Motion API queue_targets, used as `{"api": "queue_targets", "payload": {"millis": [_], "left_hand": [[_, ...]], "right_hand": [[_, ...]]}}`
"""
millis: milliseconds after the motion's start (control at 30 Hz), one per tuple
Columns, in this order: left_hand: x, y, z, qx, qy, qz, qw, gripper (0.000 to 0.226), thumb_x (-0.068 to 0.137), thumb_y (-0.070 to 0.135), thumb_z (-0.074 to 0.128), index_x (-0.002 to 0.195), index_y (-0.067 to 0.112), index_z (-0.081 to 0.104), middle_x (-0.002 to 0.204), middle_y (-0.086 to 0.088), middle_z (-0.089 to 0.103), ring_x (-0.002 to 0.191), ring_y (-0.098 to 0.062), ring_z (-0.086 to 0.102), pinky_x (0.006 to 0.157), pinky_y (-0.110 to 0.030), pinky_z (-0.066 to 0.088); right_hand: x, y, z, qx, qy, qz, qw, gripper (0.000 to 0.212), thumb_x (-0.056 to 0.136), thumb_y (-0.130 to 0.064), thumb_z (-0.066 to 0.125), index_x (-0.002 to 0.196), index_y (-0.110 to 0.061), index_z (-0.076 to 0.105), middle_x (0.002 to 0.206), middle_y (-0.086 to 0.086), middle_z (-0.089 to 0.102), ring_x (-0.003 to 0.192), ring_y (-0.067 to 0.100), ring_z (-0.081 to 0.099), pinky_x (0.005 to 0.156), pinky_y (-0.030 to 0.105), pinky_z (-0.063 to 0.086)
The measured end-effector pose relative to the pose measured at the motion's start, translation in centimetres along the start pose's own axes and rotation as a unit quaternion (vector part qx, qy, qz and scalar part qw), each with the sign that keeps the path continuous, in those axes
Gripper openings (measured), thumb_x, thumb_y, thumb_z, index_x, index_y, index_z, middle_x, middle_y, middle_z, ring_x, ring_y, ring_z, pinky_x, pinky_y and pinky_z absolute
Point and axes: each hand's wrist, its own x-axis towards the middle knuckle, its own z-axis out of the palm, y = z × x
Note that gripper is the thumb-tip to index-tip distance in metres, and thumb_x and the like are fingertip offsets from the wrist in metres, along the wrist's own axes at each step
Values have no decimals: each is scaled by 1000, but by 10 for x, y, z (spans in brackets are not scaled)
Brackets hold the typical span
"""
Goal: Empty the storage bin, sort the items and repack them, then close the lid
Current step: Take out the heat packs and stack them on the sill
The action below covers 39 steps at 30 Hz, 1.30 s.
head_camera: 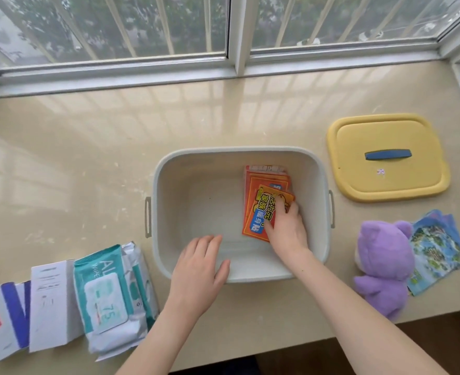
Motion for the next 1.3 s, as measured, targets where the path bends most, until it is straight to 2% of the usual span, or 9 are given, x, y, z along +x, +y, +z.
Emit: {"api": "queue_targets", "payload": {"millis": [100, 233, 533, 733, 867, 967, 1067, 1233, 1300], "left_hand": [[8, -1, -3, -3, 8, 2, 1000, 52, 88, 41, 41, 127, 10, 57, 120, -3, 62, 110, -25, 57, 89, -36, 49], [15, -1, -5, -1, 21, 8, 1000, 53, 89, 41, 41, 129, 10, 55, 122, -4, 62, 113, -24, 55, 91, -36, 48], [25, -2, -8, -17, 54, 17, 998, 53, 90, 39, 43, 133, 9, 51, 128, -6, 58, 118, -26, 52, 96, -38, 46], [42, -17, -14, -6, 116, 24, 993, 52, 91, 34, 46, 135, 6, 51, 133, -15, 55, 123, -36, 50, 103, -45, 42], [48, -33, -24, 57, 182, 50, 980, 52, 90, 25, 53, 140, 10, 49, 144, -14, 48, 135, -35, 40, 113, -49, 29], [49, -47, -30, 78, 198, -10, 977, 54, 90, 24, 51, 143, 14, 45, 149, -14, 41, 141, -35, 32, 116, -49, 23], [49, -55, -28, 36, 185, -77, 979, 58, 88, 22, 49, 145, 13, 41, 153, -13, 36, 144, -34, 24, 116, -49, 23], [50, -57, -24, -16, 174, -85, 981, 60, 87, 20, 47, 146, 14, 39, 155, -7, 33, 146, -31, 19, 117, -49, 21], [50, -58, -24, -24, 178, -83, 980, 60, 87, 19, 47, 146, 15, 39, 155, -7, 32, 146, -31, 19, 116, -50, 22]], "right_hand": [[9, -9, 1, -29, -11, 12, 999, 69, 93, -36, 57, 149, -18, 22, 142, 25, 30, 112, 41, 51, 93, 41, 45], [21, -13, 2, -63, -33, -22, 997, 68, 93, -35, 56, 150, -21, 21, 148, 26, 22, 118, 42, 44, 96, 42, 43], [43, -26, 8, -20, -17, 9, 1000, 66, 95, -41, 53, 151, -23, 23, 149, 32, 16, 123, 46, 37, 102, 46, 36], [48, -25, 10, 65, -5, 41, 997, 80, 82, -49, 68, 148, -30, 26, 132, 27, 35, 116, 44, 39, 102, 45, 35], [50, -22, 11, 117, 2, 50, 992, 86, 73, -49, 76, 144, -31, 31, 123, 24, 42, 115, 41, 41, 101, 41, 34], [51, -23, 11, 136, 8, 53, 989, 87, 70, -48, 79, 142, -30, 34, 123, 23, 44, 117, 41, 41, 101, 40, 35], [50, -23, 11, 140, 16, 50, 989, 88, 67, -49, 80, 140, -30, 36, 122, 23, 46, 116, 40, 43, 100, 41, 38], [49, -25, 5, 216, 26, 65, 974, 89, 63, -38, 86, 137, -32, 35, 126, 15, 39, 99, 33, 56, 93, 38, 49], [48, -26, 3, 239, 28, 63, 969, 91, 62, -32, 87, 137, -34, 34, 126, 13, 38, 91, 26, 53, 90, 34, 48]]}}
